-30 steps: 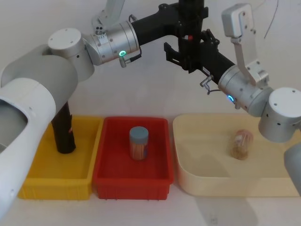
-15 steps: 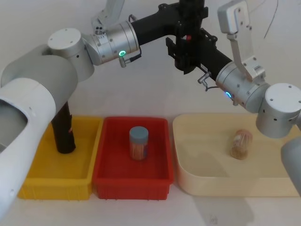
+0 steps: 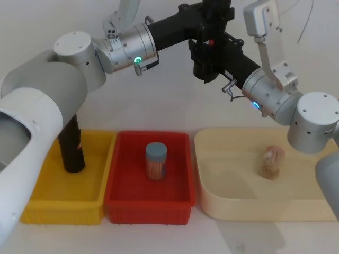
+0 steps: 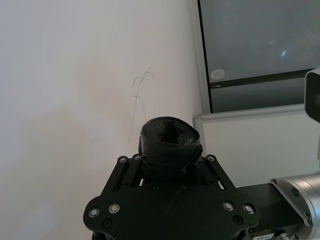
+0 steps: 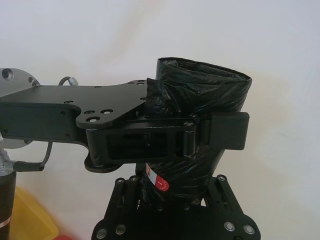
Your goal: Pick up the garbage bag with the one hand and transfer it to the other hand.
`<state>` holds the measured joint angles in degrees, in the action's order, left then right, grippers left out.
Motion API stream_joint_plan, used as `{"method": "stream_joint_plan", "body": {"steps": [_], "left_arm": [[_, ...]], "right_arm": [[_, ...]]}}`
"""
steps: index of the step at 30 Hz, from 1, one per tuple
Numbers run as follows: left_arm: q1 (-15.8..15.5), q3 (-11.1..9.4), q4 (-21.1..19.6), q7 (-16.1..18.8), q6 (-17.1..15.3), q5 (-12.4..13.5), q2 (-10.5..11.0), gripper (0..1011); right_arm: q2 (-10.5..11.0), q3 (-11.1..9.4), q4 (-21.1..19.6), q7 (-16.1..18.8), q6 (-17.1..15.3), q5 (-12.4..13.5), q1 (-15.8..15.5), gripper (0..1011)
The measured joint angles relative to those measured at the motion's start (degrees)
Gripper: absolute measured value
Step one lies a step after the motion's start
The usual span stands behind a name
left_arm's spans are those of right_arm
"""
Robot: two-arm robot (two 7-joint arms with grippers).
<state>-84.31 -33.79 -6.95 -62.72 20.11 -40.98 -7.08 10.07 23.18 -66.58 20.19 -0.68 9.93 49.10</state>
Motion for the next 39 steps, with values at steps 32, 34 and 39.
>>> {"method": "stream_joint_plan", "body": {"steps": [32,34,39], "left_arm": [[0.0,0.0,0.0,0.0,0.0,0.0,0.0,1002],[0.0,0.0,0.0,0.0,0.0,0.0,0.0,1002],[0.0,0.0,0.0,0.0,0.0,0.0,0.0,1002]], "right_arm": [[3.0,-3.1,-3.2,-3.9,-1.1,-1.9,-2.8,529],[3.7,-3.8,-4.1,-4.8,-1.6,-2.3,-3.5,529],[5.0,-5.2,-5.5,-6.2,-2.4,-2.8,-5.0,529]]}}
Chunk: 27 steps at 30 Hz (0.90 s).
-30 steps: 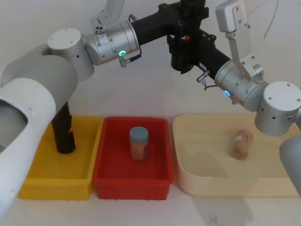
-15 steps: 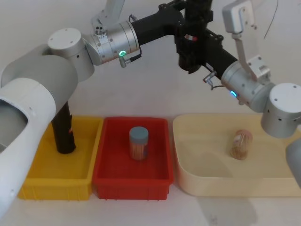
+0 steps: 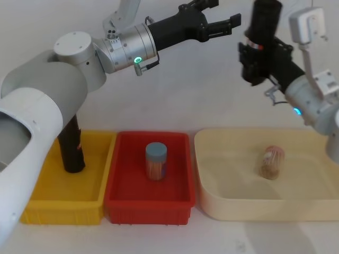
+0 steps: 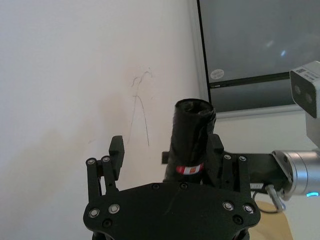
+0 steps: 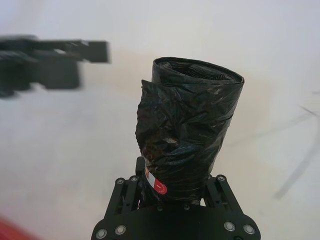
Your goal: Pick up the garbage bag with the one hand and transfer it to the other hand.
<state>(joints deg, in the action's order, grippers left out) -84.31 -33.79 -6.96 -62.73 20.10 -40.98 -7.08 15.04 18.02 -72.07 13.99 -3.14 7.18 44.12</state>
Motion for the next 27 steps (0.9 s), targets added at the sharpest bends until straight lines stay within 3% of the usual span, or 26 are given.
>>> {"method": "stream_joint_plan", "body": {"steps": [7,11,22,27], "left_arm": [[0.0,0.0,0.0,0.0,0.0,0.0,0.0,1002],[0.0,0.0,0.0,0.0,0.0,0.0,0.0,1002],[0.0,0.0,0.0,0.0,0.0,0.0,0.0,1002],[0.0,0.0,0.0,0.0,0.0,0.0,0.0,1002]], "right_arm": [[2.4,-2.8,-2.6,-2.7,-1.7,-0.9,-2.8,552],[3.9,-4.7,-4.2,-4.3,-2.9,-1.3,-4.8,690],[5.7,-6.9,-6.0,-6.0,-4.1,-1.7,-7.0,985],[6.1,-7.4,-6.3,-6.3,-4.4,-1.8,-7.5,1004]]}}
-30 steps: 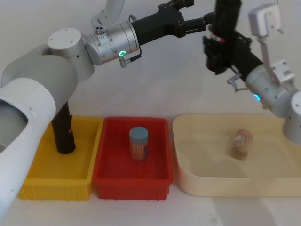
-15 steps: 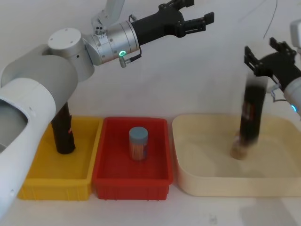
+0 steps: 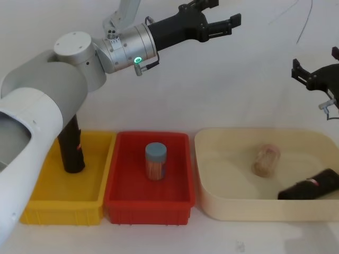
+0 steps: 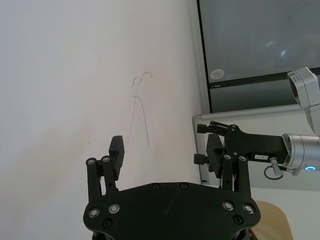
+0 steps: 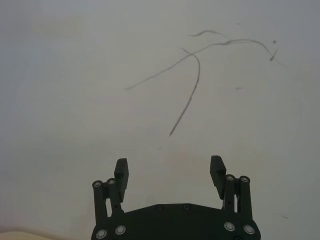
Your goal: Pick up the garbage bag with the one hand and transfer it to the other hand.
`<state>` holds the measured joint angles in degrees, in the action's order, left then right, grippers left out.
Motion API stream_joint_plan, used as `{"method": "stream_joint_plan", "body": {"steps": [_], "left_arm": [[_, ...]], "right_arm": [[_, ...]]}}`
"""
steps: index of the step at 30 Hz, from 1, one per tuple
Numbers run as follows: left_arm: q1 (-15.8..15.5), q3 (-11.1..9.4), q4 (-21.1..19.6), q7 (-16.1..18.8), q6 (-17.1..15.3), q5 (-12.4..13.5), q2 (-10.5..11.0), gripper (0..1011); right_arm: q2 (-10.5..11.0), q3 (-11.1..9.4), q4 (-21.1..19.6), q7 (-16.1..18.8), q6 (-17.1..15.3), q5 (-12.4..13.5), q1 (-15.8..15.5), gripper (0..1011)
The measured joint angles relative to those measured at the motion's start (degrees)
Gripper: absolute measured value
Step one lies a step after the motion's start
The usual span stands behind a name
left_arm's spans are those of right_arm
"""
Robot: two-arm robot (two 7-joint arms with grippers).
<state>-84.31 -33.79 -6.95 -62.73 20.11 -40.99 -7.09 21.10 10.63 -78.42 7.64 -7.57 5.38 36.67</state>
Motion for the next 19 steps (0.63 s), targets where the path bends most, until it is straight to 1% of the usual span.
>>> {"method": "stream_joint_plan", "body": {"steps": [19], "left_arm": [[0.0,0.0,0.0,0.0,0.0,0.0,0.0,1002]], "right_arm": [[0.7,-0.9,-0.7,-0.7,-0.5,-0.2,-0.9,1004]]}}
